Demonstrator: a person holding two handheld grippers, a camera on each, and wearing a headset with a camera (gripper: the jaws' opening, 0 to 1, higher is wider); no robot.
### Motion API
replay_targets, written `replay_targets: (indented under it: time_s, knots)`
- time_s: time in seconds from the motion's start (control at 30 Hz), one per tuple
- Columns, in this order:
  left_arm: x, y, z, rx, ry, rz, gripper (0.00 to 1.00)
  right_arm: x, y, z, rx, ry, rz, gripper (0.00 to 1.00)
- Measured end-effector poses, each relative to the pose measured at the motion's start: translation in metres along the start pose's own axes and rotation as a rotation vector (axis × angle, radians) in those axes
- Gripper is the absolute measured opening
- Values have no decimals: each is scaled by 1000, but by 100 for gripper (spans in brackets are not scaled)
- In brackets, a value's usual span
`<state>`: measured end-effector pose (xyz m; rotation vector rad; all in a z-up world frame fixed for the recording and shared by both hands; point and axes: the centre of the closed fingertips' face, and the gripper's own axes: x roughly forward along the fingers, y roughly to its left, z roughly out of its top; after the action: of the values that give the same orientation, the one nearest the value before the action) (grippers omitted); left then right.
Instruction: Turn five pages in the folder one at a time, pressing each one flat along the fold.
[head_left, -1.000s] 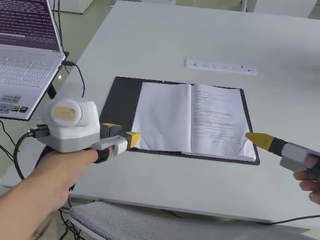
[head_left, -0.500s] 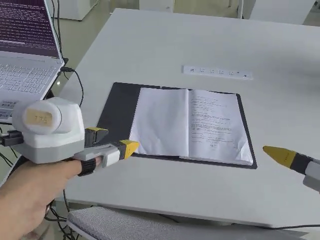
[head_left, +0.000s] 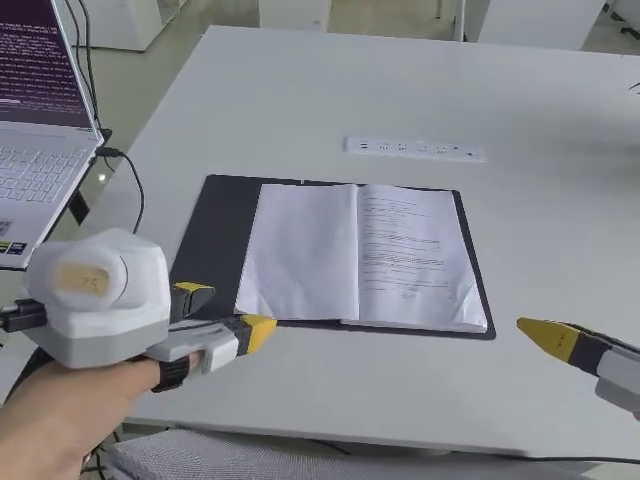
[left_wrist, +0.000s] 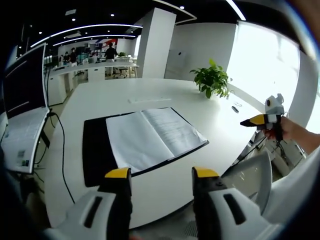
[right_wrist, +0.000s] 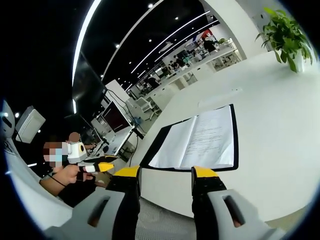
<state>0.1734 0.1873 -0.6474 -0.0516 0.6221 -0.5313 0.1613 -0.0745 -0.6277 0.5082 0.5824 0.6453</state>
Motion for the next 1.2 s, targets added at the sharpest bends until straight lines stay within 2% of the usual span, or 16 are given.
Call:
replay_targets:
  time_s: [0.37,0.57,0.83,0.93,1.1,1.2]
  knots:
    - [27,-13,-2,25,25,-28,47,9,-3,3,-12,7,11,38]
    - [43,-19,-6,37,49,-50,47,16,-7,0,-10,20,12,38]
    - [62,-27,-5,55,63,-64,46,24,-13,-2,-3,25,4,38]
    - [77,-29,-3,65,59,-75,45,29,-15,-3,-4,29,5,38]
    - [108,-40,3,85,53,-100,45,38,-22,-4,-8,37,-1,38]
    - [125,-50,4,106,65,-119,45,44,-25,-4,-8,44,2,38]
